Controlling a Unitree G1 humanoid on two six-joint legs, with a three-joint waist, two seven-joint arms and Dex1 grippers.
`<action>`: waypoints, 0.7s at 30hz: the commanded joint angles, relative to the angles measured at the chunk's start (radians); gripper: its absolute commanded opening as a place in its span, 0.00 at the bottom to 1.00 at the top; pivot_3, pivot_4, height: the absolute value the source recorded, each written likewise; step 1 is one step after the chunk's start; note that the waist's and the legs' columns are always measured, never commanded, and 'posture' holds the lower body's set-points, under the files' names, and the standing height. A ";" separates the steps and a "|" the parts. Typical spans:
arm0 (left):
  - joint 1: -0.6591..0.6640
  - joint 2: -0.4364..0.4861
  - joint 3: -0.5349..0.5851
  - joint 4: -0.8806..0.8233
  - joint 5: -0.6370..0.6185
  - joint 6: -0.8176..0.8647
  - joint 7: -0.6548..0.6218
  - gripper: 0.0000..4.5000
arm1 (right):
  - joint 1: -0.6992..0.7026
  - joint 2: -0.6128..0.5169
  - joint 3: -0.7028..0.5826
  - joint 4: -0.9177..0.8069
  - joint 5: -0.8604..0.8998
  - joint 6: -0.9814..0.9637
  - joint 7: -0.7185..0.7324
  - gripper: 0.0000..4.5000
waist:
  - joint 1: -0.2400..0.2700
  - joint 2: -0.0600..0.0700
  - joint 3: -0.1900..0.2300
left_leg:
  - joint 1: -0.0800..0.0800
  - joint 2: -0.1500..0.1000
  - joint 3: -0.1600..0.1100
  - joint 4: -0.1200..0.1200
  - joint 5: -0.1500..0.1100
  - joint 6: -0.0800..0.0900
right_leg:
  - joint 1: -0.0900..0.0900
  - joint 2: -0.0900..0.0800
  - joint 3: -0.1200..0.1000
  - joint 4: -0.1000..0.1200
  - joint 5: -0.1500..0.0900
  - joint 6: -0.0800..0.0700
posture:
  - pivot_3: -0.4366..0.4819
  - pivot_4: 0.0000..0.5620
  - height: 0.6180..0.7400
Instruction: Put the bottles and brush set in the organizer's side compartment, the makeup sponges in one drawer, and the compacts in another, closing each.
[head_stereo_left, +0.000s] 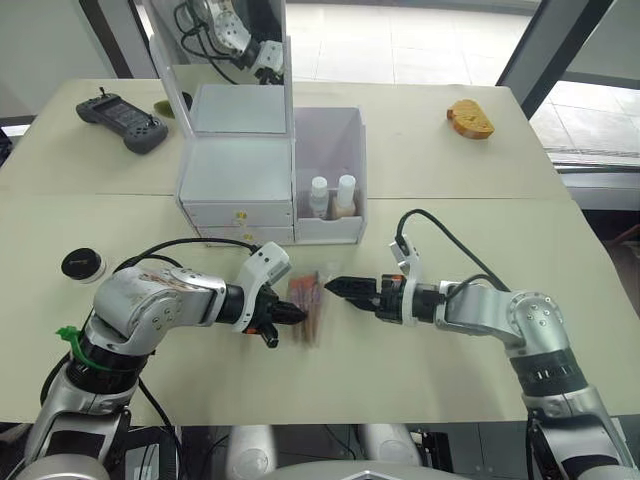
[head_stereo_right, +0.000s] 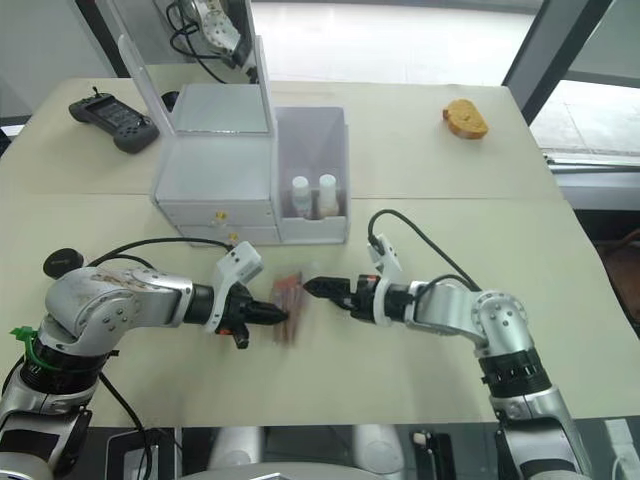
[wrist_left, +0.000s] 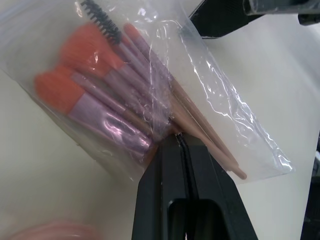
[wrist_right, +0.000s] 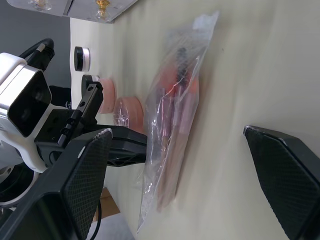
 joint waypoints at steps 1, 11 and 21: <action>0.008 0.033 -0.036 0.022 0.057 -0.011 0.002 0.00 | -0.035 0.027 0.043 0.036 -0.036 0.048 0.024 1.00 | -0.002 0.001 -0.001 | 0.001 0.000 0.000 -0.001 0.000 0.000 | 0.000 0.000 0.000 0.000 0.000 0.000 | 0.48 0.27 0.71; 0.041 0.057 -0.007 -0.019 0.046 -0.011 -0.008 0.00 | -0.166 0.165 0.072 0.303 -0.311 0.185 0.272 1.00 | -0.024 0.001 -0.004 | 0.002 0.000 -0.002 -0.004 0.000 0.000 | 0.000 0.002 0.000 0.000 0.001 0.001 | 0.48 0.27 0.71; 0.092 0.039 0.030 -0.058 0.052 -0.029 0.022 0.00 | -0.193 0.197 0.081 0.445 -0.655 0.275 0.574 0.31 | -0.025 0.004 -0.009 | 0.003 0.000 -0.005 -0.005 -0.001 0.001 | 0.000 0.003 0.000 -0.001 0.001 0.002 | 0.48 0.27 0.71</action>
